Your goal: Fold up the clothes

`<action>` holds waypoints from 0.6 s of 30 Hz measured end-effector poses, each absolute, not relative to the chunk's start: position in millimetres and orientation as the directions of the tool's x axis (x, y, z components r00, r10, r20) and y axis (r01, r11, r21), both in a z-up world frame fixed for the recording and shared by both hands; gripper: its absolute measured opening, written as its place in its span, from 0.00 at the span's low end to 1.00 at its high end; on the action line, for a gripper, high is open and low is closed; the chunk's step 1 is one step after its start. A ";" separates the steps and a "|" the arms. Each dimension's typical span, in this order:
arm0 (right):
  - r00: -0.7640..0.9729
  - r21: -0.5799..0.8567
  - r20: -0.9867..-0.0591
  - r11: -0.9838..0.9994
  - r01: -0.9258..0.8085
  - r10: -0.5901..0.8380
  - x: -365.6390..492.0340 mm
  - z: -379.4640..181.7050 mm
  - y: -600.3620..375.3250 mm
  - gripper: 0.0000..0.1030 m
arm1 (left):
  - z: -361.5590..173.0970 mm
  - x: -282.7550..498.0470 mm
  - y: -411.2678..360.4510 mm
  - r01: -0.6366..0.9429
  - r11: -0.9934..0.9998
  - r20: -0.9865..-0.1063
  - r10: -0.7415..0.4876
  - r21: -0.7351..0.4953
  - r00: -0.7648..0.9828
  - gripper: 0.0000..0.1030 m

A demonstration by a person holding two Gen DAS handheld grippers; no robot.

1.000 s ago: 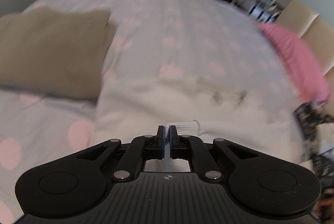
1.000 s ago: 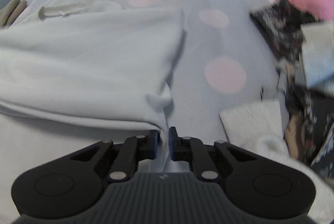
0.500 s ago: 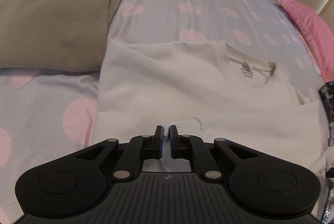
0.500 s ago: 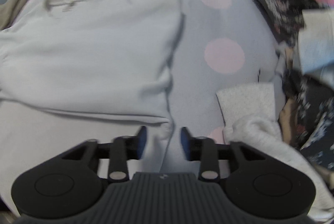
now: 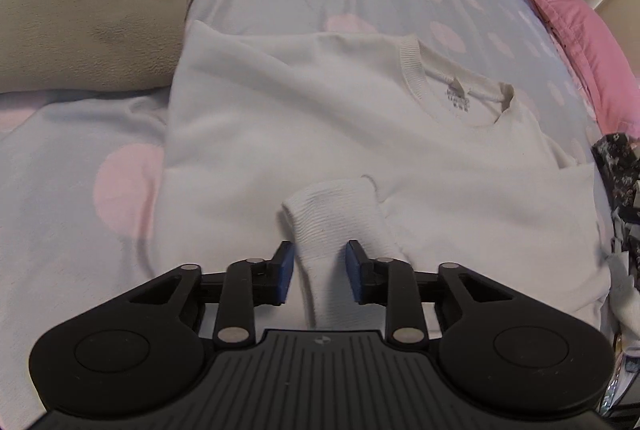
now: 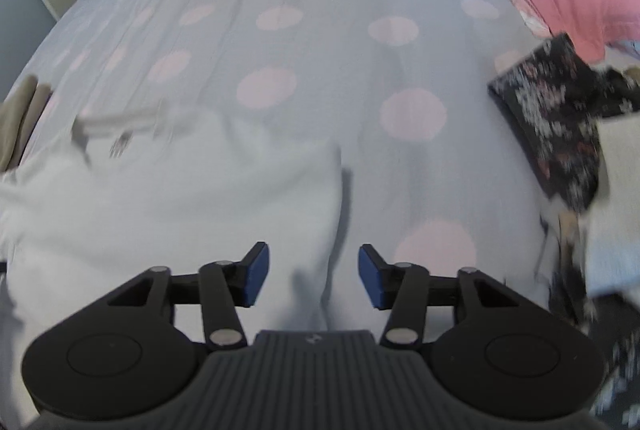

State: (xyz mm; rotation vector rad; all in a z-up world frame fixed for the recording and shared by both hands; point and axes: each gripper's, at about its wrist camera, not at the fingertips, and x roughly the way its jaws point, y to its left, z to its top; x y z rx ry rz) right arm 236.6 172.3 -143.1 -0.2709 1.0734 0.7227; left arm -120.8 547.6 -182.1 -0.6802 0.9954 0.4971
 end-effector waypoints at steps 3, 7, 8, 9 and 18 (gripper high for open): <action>0.285 0.184 -0.856 0.771 -0.609 0.430 259.5 -149.8 180.9 0.57 | -186.5 -118.0 550.7 -0.678 0.683 -0.892 0.085 -0.272 0.443 0.08; 0.275 0.243 -0.857 0.813 -0.530 0.436 290.3 -158.2 198.4 0.58 | -194.1 -117.0 553.5 -0.692 0.675 -0.904 0.087 -0.256 0.419 0.03; 0.275 0.239 -0.860 0.816 -0.526 0.429 296.2 -160.1 205.1 0.58 | -195.1 -116.4 553.7 -0.690 0.678 -0.904 0.088 -0.254 0.419 0.02; 0.267 0.234 -0.866 0.816 -0.529 0.422 301.4 -163.0 212.1 0.58 | -195.6 -115.8 553.9 -0.689 0.679 -0.904 0.088 -0.253 0.419 0.01; 0.184 0.109 -0.940 0.764 -0.636 0.287 326.6 -199.2 258.2 0.14 | -195.6 -110.1 553.9 -0.683 0.693 -0.912 0.091 -0.231 0.400 0.00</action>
